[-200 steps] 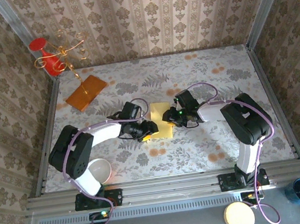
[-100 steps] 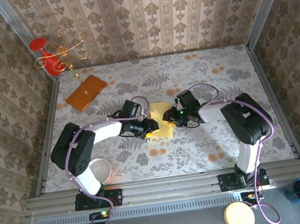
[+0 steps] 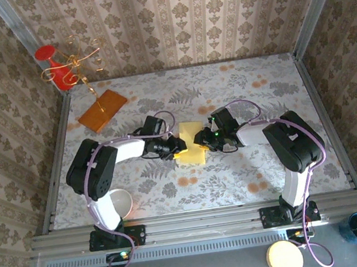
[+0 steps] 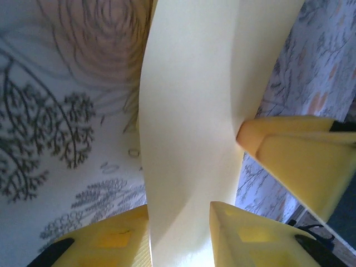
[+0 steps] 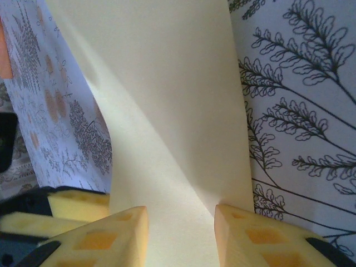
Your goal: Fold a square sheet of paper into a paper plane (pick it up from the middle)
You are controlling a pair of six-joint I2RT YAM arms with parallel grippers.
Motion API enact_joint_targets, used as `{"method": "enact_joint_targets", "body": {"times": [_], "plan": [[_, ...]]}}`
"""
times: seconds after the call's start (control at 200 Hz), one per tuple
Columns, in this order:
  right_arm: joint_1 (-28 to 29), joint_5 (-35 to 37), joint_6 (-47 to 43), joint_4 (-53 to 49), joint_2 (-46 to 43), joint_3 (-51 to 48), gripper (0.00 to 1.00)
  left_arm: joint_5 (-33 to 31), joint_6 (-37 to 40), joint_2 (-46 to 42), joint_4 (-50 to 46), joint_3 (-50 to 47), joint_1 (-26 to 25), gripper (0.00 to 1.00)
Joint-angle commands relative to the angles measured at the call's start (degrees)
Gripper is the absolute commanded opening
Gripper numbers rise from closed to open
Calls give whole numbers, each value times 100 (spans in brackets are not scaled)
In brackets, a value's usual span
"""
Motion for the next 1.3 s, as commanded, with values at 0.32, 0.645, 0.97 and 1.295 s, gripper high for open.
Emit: {"method": "enact_joint_targets", "body": {"times": [0.32,0.645,0.97,1.295], "plan": [[-60,86,-126,-255,8,-92,42,306,333,318,-233,432,202,17],[-58,523,-1519,-601,-1046,-77,62,262,-1,-8,-50,261,228,5],[711,2129,-3774,-655,-2141,-566,77,52,-747,-313,222,45,263,4],[1674,2361,-5252,517,-1783,-1056,76,-119,-977,-326,209,1,254,4]]}}
